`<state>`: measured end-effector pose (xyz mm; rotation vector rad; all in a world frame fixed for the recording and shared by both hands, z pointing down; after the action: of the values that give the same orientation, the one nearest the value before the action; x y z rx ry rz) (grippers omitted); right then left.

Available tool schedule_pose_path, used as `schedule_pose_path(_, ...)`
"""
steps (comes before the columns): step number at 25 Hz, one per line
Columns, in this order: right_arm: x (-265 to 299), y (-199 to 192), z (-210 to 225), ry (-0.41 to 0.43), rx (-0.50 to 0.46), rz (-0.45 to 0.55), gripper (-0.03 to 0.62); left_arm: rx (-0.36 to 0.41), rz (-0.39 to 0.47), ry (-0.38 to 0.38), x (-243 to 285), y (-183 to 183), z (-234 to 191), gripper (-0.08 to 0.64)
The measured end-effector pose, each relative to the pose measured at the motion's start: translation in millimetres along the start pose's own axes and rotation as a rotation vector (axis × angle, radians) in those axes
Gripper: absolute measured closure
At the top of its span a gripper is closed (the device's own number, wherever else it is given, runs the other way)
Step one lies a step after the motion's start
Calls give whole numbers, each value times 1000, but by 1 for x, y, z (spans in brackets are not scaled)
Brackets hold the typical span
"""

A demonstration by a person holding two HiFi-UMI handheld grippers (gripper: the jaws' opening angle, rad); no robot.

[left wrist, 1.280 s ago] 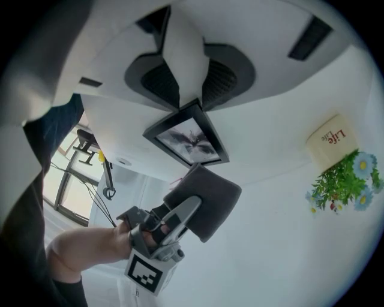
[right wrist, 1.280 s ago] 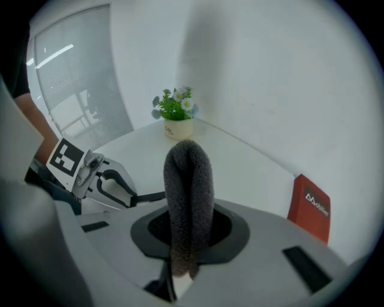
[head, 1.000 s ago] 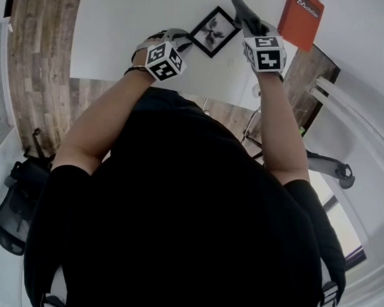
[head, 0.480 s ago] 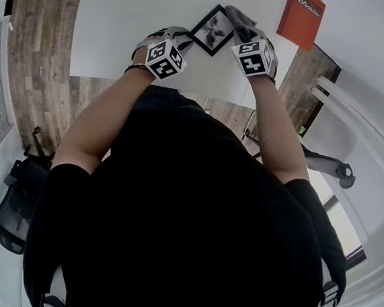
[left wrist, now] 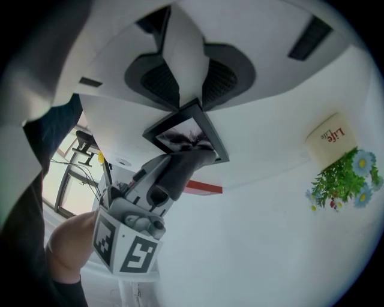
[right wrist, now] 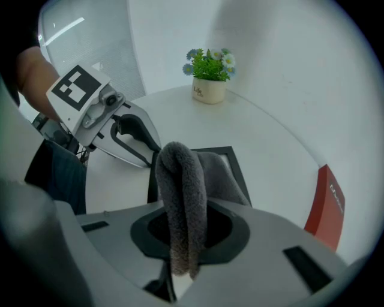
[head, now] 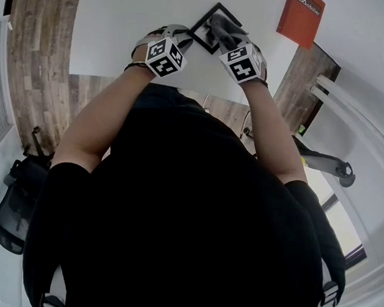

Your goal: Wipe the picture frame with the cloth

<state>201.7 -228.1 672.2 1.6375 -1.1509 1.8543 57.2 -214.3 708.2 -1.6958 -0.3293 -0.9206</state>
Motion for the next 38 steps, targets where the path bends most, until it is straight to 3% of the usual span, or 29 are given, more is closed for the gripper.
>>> schedule_pose_path(17,-2,-3,-56,144,-89,-10,544,2,0,1,0,-1,-1,437)
schedule_pose_path(38,-21,-1,-63,140,-81,8,545,-8,-6,-20,0,-1,-3,437)
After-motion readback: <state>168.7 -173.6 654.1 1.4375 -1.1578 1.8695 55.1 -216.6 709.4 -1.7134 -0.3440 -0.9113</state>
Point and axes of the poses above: the fingertips, and each gripper's own axes: x forward along the fingers, z to its right, y out of its top, the point moved 7 cm from there along -x, backward along the fingers, and after that the axes turned 1 degree about -x, right-handed, at the moved point
